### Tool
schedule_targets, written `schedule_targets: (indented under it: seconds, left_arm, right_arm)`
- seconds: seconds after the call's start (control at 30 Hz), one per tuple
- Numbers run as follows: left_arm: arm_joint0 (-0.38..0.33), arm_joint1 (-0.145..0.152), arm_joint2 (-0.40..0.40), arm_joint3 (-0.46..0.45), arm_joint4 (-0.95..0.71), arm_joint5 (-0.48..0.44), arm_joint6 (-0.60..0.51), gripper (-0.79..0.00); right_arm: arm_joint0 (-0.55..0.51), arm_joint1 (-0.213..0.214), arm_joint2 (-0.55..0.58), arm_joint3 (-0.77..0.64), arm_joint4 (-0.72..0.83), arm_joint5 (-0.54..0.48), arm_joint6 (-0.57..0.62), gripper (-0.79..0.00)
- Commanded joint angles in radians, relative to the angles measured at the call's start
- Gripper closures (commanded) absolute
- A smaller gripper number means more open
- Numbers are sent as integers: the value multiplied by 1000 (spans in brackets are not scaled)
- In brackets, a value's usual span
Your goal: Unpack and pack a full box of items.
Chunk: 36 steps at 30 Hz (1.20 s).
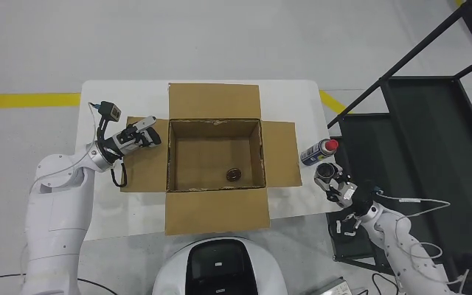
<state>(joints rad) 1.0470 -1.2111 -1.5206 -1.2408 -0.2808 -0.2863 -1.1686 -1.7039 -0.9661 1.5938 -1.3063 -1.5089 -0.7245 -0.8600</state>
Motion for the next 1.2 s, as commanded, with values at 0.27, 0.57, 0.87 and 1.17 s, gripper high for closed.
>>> schedule_targets:
  seconds: [0.27,0.57,0.87,1.17]
  left_arm:
    - [0,0,0,0,0,0,0,-785]
    - [0,0,0,0,0,0,0,-785]
    - [0,0,0,0,0,0,0,-785]
    - [0,0,0,0,0,0,0,-785]
  right_arm:
    - [85,-43,-149,266,65,105,-168,0]
    - [263,-93,-293,527,31,200,-291,0]
    - [263,-93,-293,527,31,200,-291,0]
    - [272,-102,-300,529,62,237,-214,0]
